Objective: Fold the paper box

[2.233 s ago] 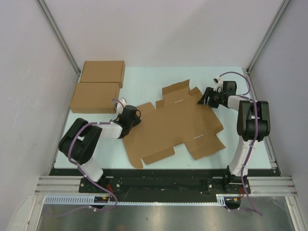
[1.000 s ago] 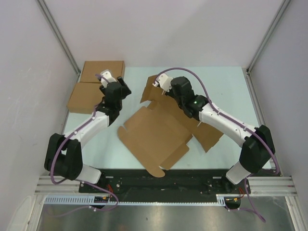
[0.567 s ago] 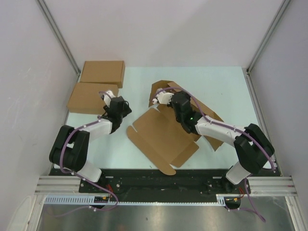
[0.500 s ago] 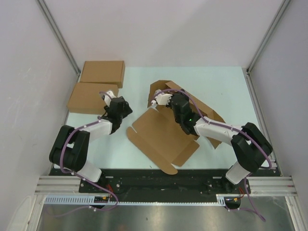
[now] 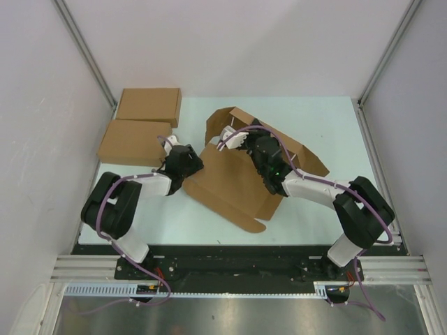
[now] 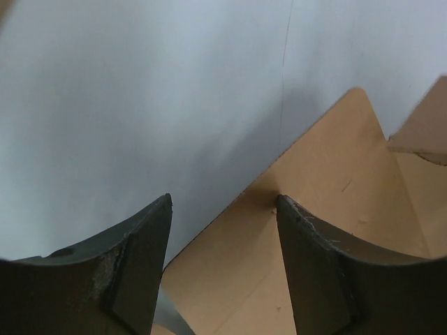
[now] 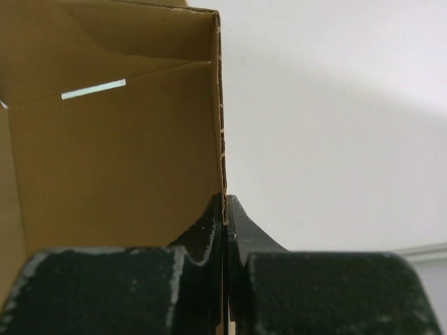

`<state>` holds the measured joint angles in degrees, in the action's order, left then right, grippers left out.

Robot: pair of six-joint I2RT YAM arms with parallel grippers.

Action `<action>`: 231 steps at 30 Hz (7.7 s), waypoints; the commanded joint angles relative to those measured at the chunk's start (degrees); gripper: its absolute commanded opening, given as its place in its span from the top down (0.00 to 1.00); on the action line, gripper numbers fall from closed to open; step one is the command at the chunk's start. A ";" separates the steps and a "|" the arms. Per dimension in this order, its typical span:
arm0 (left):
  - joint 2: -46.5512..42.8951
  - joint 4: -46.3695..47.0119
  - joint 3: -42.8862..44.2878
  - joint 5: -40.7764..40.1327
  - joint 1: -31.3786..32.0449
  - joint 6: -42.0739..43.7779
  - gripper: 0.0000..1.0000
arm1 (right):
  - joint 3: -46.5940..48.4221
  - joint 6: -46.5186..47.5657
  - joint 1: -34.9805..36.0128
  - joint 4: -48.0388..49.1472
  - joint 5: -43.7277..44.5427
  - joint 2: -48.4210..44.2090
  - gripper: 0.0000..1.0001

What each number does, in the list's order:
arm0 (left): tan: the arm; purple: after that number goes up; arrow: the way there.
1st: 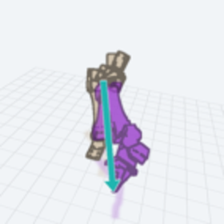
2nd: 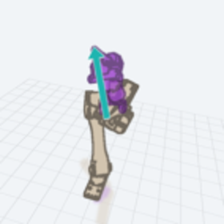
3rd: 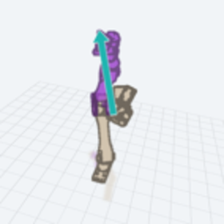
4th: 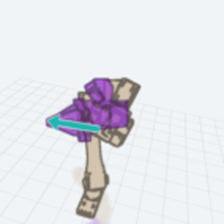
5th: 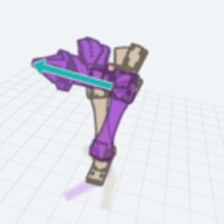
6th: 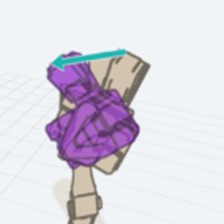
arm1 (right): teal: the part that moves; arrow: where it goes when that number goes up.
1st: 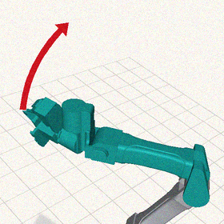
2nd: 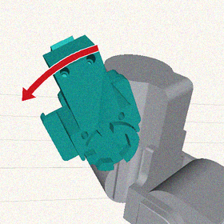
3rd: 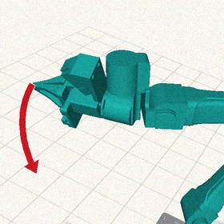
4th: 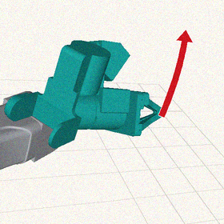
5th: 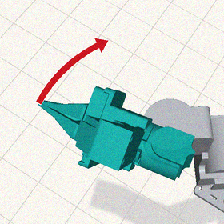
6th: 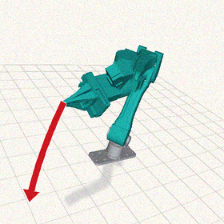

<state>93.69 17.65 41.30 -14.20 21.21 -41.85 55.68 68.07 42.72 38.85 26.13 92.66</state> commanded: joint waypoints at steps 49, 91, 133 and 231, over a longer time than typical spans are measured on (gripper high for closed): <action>-5.62 39.48 -11.24 -22.37 22.92 6.17 0.50 | 17.70 -38.44 -13.69 -32.77 -20.83 1.38 0.99; 22.94 20.64 26.00 -21.93 17.02 0.20 0.51 | 34.66 -63.75 -16.17 -57.92 -24.37 15.70 1.00; 12.41 0.54 27.01 -10.67 11.66 -11.07 0.50 | 38.01 -61.49 -16.44 -59.68 -22.46 21.68 1.00; 40.87 2.30 64.34 37.57 0.06 39.12 0.62 | 16.39 -23.69 -8.97 -17.49 9.64 17.90 1.00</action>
<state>133.51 24.73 101.51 19.46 21.10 -6.24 73.41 46.78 32.99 27.09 38.79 110.24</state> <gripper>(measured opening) 0.466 0.020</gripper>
